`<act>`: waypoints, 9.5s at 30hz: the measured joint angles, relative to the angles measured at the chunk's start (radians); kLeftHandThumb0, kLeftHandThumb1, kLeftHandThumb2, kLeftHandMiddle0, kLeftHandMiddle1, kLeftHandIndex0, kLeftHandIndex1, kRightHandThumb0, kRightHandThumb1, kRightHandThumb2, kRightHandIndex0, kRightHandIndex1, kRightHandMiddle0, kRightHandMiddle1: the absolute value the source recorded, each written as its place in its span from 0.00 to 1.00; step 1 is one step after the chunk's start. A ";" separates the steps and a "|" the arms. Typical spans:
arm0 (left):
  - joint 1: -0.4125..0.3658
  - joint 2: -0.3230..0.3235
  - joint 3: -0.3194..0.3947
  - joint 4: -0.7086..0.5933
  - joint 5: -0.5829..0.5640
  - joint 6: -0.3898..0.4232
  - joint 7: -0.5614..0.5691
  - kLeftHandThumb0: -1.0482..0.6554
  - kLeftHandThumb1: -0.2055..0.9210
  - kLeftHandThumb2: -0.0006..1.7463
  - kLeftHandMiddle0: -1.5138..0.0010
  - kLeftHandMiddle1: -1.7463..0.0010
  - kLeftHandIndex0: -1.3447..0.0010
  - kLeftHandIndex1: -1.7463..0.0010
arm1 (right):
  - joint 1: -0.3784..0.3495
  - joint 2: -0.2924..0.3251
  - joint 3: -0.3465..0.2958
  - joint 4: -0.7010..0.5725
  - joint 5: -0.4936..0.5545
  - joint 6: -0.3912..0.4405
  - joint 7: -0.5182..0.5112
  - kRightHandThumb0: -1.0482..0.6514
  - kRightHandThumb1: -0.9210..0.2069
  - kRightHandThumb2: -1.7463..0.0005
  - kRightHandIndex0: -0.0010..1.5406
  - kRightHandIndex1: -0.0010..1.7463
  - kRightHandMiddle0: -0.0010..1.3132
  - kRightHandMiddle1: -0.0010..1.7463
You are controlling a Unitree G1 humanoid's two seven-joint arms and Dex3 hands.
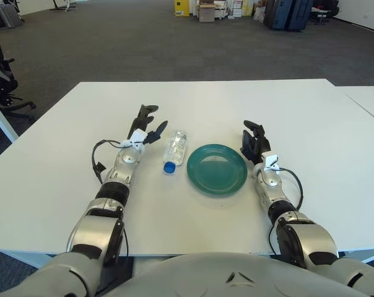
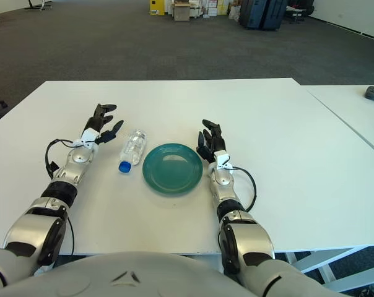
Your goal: Put the bottle into the plate.
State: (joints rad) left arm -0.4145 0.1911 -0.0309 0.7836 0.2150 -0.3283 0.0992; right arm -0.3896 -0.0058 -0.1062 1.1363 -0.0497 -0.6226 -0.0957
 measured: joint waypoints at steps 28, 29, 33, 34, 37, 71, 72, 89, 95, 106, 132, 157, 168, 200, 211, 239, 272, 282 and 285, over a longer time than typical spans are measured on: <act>0.135 0.002 -0.171 -0.399 0.354 0.212 0.164 0.00 1.00 0.42 0.86 0.57 1.00 0.51 | 0.001 0.002 -0.001 0.001 0.000 -0.002 0.003 0.19 0.00 0.58 0.22 0.01 0.00 0.50; 0.142 0.000 -0.176 -0.417 0.366 0.231 0.164 0.00 1.00 0.42 0.87 0.55 1.00 0.51 | 0.001 0.002 -0.001 0.001 0.000 -0.002 0.003 0.19 0.00 0.58 0.22 0.01 0.00 0.50; 0.158 -0.007 -0.197 -0.473 0.400 0.294 0.163 0.00 1.00 0.41 0.88 0.52 1.00 0.51 | 0.001 0.002 -0.002 0.001 -0.001 -0.002 0.002 0.19 0.00 0.58 0.22 0.01 0.00 0.50; 0.160 -0.008 -0.203 -0.486 0.409 0.311 0.162 0.00 1.00 0.41 0.88 0.50 1.00 0.51 | 0.001 0.003 -0.002 0.001 -0.001 -0.002 0.002 0.19 0.00 0.58 0.22 0.01 0.00 0.50; 0.168 -0.012 -0.221 -0.533 0.439 0.361 0.149 0.00 1.00 0.41 0.89 0.46 1.00 0.51 | 0.001 0.003 -0.002 0.001 -0.001 -0.002 0.002 0.19 0.00 0.58 0.22 0.01 0.00 0.50; 0.268 -0.030 -0.377 -0.845 0.585 0.660 -0.084 0.00 1.00 0.47 0.86 0.44 1.00 0.41 | 0.001 0.010 0.014 0.000 -0.003 -0.001 -0.044 0.21 0.00 0.56 0.23 0.01 0.00 0.50; 0.270 -0.030 -0.379 -0.849 0.585 0.661 -0.085 0.00 1.00 0.47 0.86 0.43 1.00 0.41 | 0.001 0.010 0.014 0.000 -0.003 -0.001 -0.046 0.21 0.00 0.56 0.23 0.01 0.00 0.51; 0.267 -0.041 -0.389 -0.827 0.619 0.685 -0.069 0.00 1.00 0.47 0.86 0.40 1.00 0.39 | 0.001 0.010 0.016 0.000 -0.003 -0.001 -0.052 0.21 0.00 0.58 0.23 0.01 0.00 0.50; 0.210 -0.070 -0.383 -0.632 0.618 0.693 0.013 0.00 1.00 0.45 0.87 0.37 1.00 0.39 | 0.002 0.010 0.016 0.000 -0.002 -0.001 -0.036 0.22 0.00 0.59 0.22 0.01 0.00 0.49; 0.173 -0.079 -0.378 -0.526 0.620 0.733 0.105 0.00 1.00 0.44 0.89 0.42 1.00 0.43 | 0.004 0.008 0.015 -0.001 -0.001 -0.008 -0.018 0.20 0.00 0.60 0.23 0.01 0.00 0.52; 0.008 -0.075 -0.365 -0.094 0.539 0.560 0.318 0.00 1.00 0.44 0.86 0.44 1.00 0.45 | 0.015 0.005 -0.001 -0.001 0.001 -0.051 0.003 0.18 0.00 0.61 0.24 0.01 0.00 0.55; -0.044 0.027 -0.474 0.005 0.578 0.409 0.289 0.02 1.00 0.38 0.85 0.16 1.00 0.20 | 0.015 0.006 -0.008 -0.001 0.001 -0.051 0.010 0.20 0.00 0.61 0.23 0.01 0.00 0.54; -0.087 0.085 -0.534 0.138 0.624 0.284 0.386 0.14 1.00 0.19 0.63 0.00 0.89 0.00 | 0.015 0.008 -0.015 -0.007 0.006 -0.036 0.011 0.22 0.00 0.57 0.23 0.00 0.00 0.51; -0.095 0.217 -0.633 -0.075 0.727 0.373 0.100 0.33 0.44 0.77 0.29 0.00 0.53 0.00 | 0.016 0.014 -0.049 -0.022 0.067 -0.006 0.084 0.15 0.00 0.46 0.27 0.02 0.00 0.55; -0.039 0.222 -0.569 -0.104 0.664 0.232 0.225 0.33 0.44 0.76 0.26 0.00 0.54 0.00 | 0.015 0.014 -0.056 -0.021 0.073 -0.004 0.101 0.15 0.00 0.46 0.28 0.02 0.00 0.54; 0.077 0.156 -0.427 -0.571 0.584 0.171 0.183 0.35 0.48 0.74 0.24 0.00 0.56 0.00 | 0.009 0.009 -0.064 -0.005 0.074 -0.001 0.114 0.16 0.00 0.47 0.28 0.02 0.00 0.55; 0.046 0.058 -0.607 -0.667 0.706 0.018 -0.087 0.34 0.47 0.75 0.30 0.00 0.55 0.00 | -0.001 0.007 -0.071 0.008 0.086 -0.001 0.125 0.14 0.00 0.40 0.27 0.02 0.00 0.55; 0.022 0.016 -0.664 -0.608 0.750 0.021 -0.125 0.33 0.45 0.76 0.31 0.00 0.54 0.00 | 0.002 0.021 -0.056 0.009 0.064 -0.030 0.045 0.12 0.00 0.38 0.29 0.02 0.00 0.51; 0.023 0.015 -0.671 -0.606 0.754 0.020 -0.138 0.33 0.45 0.76 0.32 0.00 0.54 0.00 | 0.002 0.021 -0.061 0.009 0.073 -0.030 0.056 0.13 0.00 0.38 0.28 0.02 0.00 0.49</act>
State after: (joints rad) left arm -0.3920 0.2061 -0.7024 0.1776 0.9687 -0.3080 -0.0384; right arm -0.3876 0.0157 -0.1676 1.1455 0.0230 -0.6529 -0.0393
